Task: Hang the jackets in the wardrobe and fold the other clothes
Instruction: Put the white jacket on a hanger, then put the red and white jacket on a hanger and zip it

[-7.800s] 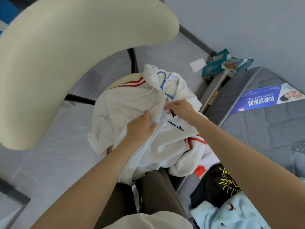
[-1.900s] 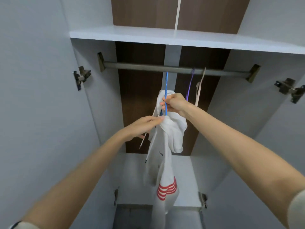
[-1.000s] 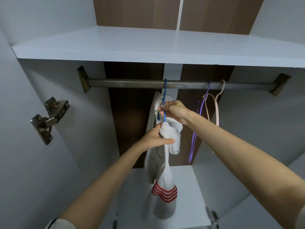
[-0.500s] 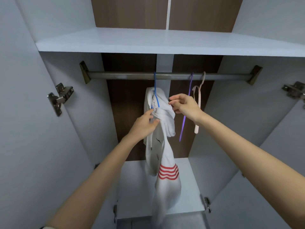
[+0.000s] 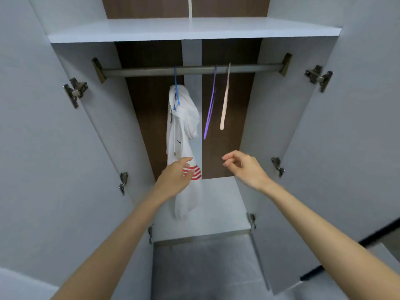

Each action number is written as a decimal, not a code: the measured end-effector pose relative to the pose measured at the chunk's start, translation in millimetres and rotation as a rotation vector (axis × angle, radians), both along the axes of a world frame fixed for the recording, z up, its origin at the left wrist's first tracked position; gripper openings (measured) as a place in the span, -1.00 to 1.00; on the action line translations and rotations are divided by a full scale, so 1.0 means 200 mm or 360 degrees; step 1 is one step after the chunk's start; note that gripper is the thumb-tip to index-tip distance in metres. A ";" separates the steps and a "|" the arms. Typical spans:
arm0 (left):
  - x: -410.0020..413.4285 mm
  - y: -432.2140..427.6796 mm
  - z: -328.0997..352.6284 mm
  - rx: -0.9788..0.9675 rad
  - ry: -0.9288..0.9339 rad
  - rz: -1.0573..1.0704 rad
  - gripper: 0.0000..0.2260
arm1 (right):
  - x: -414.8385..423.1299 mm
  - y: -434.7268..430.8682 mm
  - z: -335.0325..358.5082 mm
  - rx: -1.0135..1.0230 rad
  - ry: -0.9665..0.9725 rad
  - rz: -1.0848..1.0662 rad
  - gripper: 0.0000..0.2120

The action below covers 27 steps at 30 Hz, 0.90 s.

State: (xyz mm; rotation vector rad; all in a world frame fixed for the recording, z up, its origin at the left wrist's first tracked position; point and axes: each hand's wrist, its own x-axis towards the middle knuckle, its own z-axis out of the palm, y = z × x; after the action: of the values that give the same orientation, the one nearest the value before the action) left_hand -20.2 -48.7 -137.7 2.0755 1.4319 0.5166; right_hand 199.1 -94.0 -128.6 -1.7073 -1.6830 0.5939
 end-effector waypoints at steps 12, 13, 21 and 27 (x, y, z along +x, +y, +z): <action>0.14 -0.68 -0.20 0.0091 0.0242 -0.0487 -0.58 | 0.03 -1.07 -0.26 -0.0156 -0.0242 -0.0403 -0.80; 0.15 -0.76 -0.24 0.0074 0.0261 -0.0556 -0.59 | 0.01 -1.18 -0.30 -0.0179 -0.0225 -0.0458 -0.80; 0.32 -1.48 -0.45 0.0033 0.0376 -0.1181 -0.58 | -0.05 -2.16 -0.48 -0.0410 -0.0163 -0.1027 -0.79; 0.59 -1.97 -0.55 -0.0010 0.0408 -0.1619 -0.59 | -0.02 -2.79 -0.56 -0.0469 -0.0093 -0.1415 -0.79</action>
State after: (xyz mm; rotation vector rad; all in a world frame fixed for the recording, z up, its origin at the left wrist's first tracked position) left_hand 97.4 -442.3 -247.7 2.5622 0.3265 -0.1765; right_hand 196.0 -652.1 -241.1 -2.4418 -0.7273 0.3596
